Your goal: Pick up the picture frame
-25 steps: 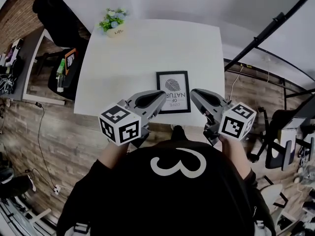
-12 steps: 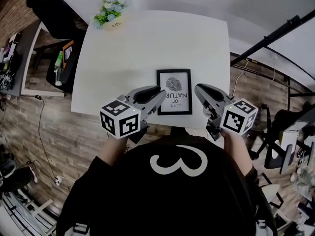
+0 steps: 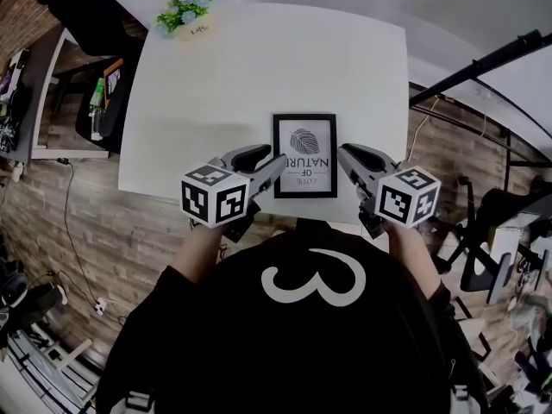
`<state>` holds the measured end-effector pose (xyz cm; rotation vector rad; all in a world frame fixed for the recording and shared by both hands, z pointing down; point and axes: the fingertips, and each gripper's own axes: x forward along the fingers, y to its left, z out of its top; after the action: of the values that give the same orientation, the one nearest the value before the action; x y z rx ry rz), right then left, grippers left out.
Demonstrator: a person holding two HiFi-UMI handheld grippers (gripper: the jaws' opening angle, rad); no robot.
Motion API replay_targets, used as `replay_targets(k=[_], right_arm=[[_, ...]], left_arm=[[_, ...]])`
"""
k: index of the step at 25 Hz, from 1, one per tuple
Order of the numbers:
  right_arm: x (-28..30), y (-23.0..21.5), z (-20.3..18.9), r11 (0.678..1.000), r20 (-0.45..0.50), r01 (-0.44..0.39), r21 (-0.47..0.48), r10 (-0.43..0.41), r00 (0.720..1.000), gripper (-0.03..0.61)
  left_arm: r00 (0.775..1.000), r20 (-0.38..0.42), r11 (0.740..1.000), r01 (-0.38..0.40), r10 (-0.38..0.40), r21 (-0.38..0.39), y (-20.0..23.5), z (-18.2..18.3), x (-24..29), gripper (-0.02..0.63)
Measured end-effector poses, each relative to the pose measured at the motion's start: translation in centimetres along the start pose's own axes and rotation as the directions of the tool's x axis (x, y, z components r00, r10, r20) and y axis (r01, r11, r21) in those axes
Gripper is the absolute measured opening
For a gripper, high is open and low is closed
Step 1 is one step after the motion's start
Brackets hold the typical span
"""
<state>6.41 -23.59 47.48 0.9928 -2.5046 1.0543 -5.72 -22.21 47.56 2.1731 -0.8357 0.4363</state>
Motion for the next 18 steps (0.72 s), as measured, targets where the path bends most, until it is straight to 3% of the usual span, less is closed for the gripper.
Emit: replay_targets(k=[3, 8, 13, 18], right_arm=[[0.9, -0.8, -1.6, 1.0, -0.063, 0.018, -0.017, -0.019, 0.998, 0.099], [1.6, -2.1, -3.2, 0.998, -0.114, 0.055, 0.009, -0.054, 0.992, 0.118], [2.2, -4.1, -5.3, 0.99, -0.199, 0.139, -0.035, -0.144, 0.969, 0.121], [2.9, -4.6, -6.6, 0.988, -0.235, 0.152, -0.019, -0.152, 0.96, 0.124]], left_arm=[[0.999, -0.037, 1.0, -0.005, 0.005, -0.011, 0.8, -0.9, 0.7, 0.16], [0.997, -0.077, 0.999, -0.025, 0.023, -0.032, 1.8, -2.0, 1.6, 0.161], [0.991, -0.129, 0.999, -0.029, 0.023, -0.044, 2.5, -3.7, 2.8, 0.161], [0.986, -0.156, 0.996, -0.061, 0.05, -0.067, 3.8, -4.7, 3.5, 0.161]])
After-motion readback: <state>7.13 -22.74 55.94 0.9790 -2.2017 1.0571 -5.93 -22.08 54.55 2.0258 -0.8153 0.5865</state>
